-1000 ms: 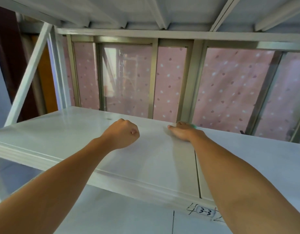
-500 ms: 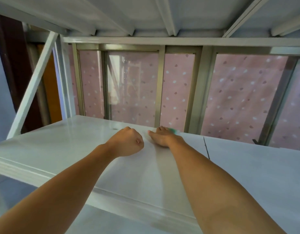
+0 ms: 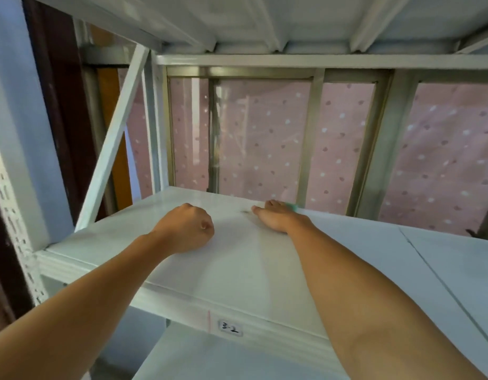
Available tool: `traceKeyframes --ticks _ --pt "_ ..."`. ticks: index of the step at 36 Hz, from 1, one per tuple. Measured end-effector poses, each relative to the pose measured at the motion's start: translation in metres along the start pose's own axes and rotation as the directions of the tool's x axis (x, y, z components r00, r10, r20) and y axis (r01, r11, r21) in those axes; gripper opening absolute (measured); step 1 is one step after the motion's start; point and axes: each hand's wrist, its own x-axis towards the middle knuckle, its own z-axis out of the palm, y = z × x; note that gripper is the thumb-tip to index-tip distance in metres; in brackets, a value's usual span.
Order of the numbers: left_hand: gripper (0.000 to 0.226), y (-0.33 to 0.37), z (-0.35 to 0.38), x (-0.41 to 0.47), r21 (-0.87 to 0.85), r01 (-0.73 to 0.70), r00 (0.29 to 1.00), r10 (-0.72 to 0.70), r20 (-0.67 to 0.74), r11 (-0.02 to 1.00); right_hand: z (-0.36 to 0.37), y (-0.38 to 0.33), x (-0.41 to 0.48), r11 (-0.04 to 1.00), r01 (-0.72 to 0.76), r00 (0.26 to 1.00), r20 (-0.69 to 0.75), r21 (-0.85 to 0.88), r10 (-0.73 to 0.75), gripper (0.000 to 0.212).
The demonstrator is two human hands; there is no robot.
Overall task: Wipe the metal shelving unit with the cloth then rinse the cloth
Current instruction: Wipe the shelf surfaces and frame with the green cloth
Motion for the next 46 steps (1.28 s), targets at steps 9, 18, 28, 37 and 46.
traceKeyframes --ticks 9,18,28,37,46 --pt "0.025 -0.108 -0.029 -0.031 0.047 0.038 0.991 -0.032 -0.128 0.998 0.018 -0.059 0.025 1.000 -0.009 1.000 -0.015 -0.003 0.009 0.080" --pt "0.034 -0.146 -0.037 -0.044 -0.065 -0.003 0.986 -0.007 -0.164 0.998 0.050 -0.143 0.047 0.999 0.041 0.999 -0.005 -0.017 -0.041 0.081" --pt "0.021 -0.166 -0.044 -0.050 -0.188 0.081 0.969 -0.122 -0.216 0.979 0.080 -0.234 0.054 0.993 0.112 0.993 0.020 0.039 -0.113 0.080" --pt "0.024 -0.166 -0.045 -0.051 -0.250 0.104 0.938 -0.179 -0.296 0.963 0.097 -0.308 0.043 0.972 0.187 0.978 0.064 0.142 -0.197 0.050" --pt "0.023 -0.163 -0.053 -0.052 -0.338 0.243 0.890 -0.347 -0.296 0.909 0.095 -0.326 0.040 0.922 0.228 0.961 0.079 0.314 -0.265 0.024"
